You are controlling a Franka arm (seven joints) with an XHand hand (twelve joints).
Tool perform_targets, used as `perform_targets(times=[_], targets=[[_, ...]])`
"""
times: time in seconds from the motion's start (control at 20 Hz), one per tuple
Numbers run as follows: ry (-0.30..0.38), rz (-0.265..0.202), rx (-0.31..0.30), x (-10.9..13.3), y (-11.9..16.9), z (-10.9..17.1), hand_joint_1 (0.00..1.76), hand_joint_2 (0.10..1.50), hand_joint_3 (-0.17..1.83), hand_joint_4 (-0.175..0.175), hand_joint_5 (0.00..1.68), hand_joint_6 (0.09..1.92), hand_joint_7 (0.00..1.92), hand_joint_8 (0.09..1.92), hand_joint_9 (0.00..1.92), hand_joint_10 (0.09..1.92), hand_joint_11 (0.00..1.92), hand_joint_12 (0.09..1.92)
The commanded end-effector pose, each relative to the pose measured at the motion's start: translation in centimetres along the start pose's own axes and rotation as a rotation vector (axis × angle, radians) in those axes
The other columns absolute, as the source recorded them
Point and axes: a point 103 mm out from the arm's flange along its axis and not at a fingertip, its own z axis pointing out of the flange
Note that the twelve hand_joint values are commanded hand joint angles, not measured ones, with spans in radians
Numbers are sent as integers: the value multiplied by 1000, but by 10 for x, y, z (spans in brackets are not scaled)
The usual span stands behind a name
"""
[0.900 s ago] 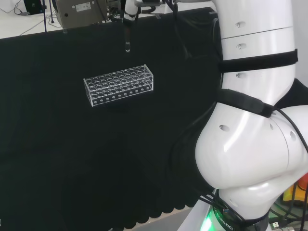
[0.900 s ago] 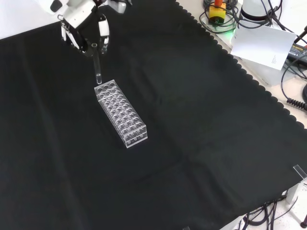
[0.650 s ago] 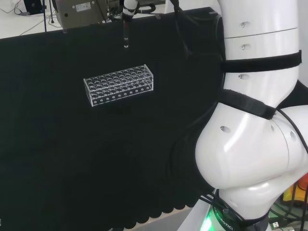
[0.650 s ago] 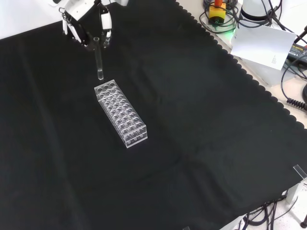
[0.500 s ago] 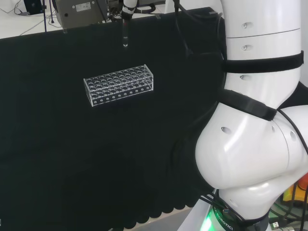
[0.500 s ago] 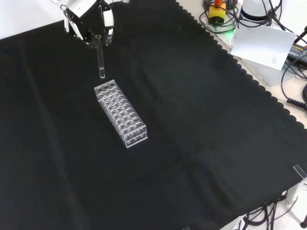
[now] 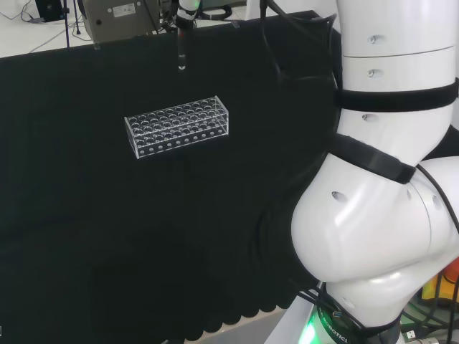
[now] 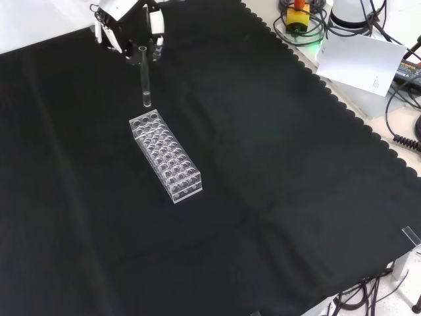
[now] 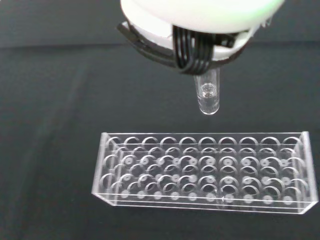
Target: Shake the test tube.
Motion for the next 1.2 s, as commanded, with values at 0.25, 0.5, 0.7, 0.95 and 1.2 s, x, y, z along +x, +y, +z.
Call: perform_targets(times=[0.25,0.5,0.7,0.95,1.2], targets=[[36,-128,-13,71,0,1,1437,628,607,-175,1333,371,1451,649,1500,87,808,1216],[17,-113,-13,71,-1,1,1437,627,608,-175,1334,369,1451,649,1501,87,808,1216],[-6,-26,-6,38,-3,2,1437,627,609,-175,1335,368,1451,648,1502,87,808,1216],[-17,133,-8,-28,-13,1,1437,626,609,-175,1336,366,1452,647,1503,87,807,1216],[-28,272,-17,-90,-31,-2,1437,626,610,-175,1337,365,1452,646,1504,87,807,1216]])
